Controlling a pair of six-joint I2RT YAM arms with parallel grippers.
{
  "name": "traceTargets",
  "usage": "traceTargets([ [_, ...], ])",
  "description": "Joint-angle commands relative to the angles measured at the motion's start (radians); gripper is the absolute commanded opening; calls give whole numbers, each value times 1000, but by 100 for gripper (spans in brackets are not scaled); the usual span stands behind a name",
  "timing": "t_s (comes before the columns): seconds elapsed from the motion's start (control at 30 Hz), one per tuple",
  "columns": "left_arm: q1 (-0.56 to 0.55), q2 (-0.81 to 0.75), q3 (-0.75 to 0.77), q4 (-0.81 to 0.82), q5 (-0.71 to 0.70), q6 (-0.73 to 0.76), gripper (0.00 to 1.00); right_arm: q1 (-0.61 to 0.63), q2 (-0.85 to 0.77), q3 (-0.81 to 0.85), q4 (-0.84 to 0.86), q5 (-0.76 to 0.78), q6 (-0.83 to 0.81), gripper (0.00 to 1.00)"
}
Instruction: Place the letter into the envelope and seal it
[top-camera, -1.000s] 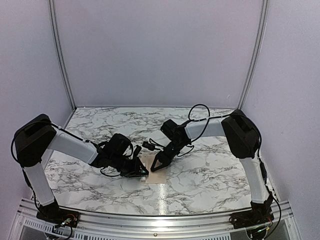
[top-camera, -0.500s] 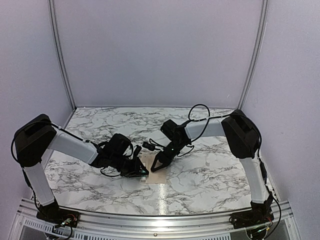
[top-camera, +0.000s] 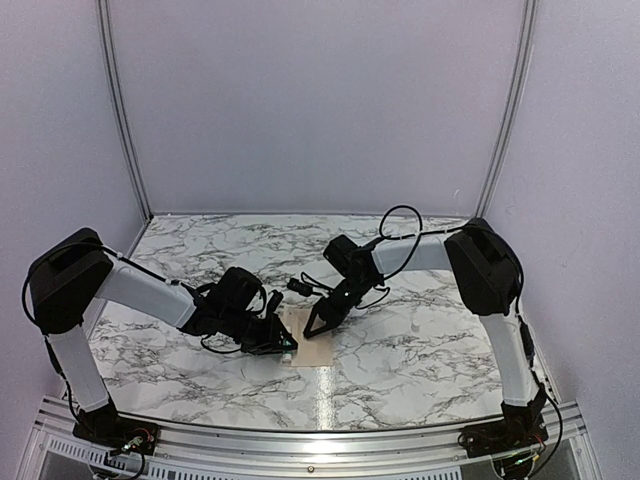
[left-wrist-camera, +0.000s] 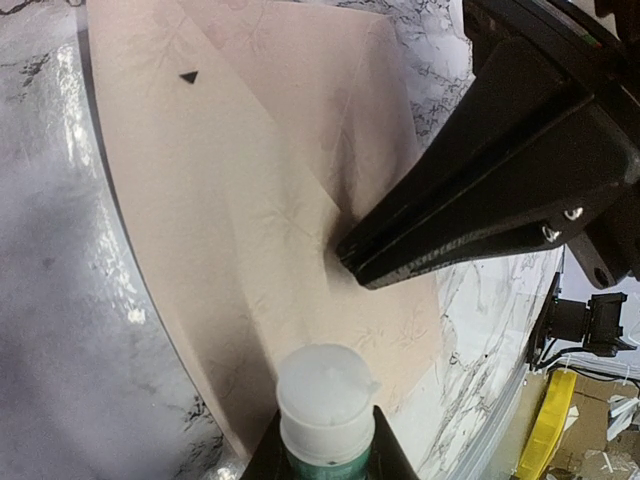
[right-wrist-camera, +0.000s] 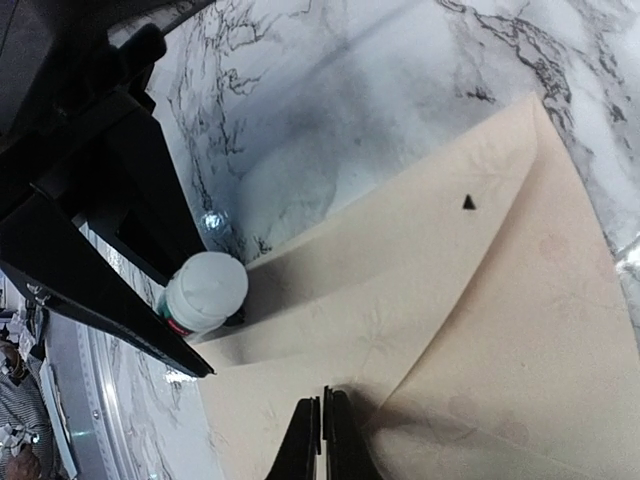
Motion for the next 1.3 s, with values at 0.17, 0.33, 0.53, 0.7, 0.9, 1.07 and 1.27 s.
traceTargets([
  [0.17, 7, 28, -13, -17, 2, 14, 0, -17, 33, 40, -2, 30, 1, 3],
  [0.33, 9, -17, 22, -19, 13, 45, 0, -19, 15, 44, -13, 16, -17, 3],
  [0.53, 66, -120, 131, -132, 23, 93, 0, -40, -66, 55, -44, -18, -48, 5],
  [0.7, 143, -111, 197, -205, 6, 138, 0, -89, -171, 46, -54, -10, -84, 8],
  [0.9, 173, -29, 263, -218, 17, 164, 0, -138, -304, -46, -41, 34, -147, 9],
  [1.07, 173, 60, 287, -185, 47, 159, 0, -154, -433, -128, -15, 86, -195, 11],
  [1.27, 177, 139, 281, -138, 57, 155, 0, -153, -530, -214, 33, 112, -201, 14],
])
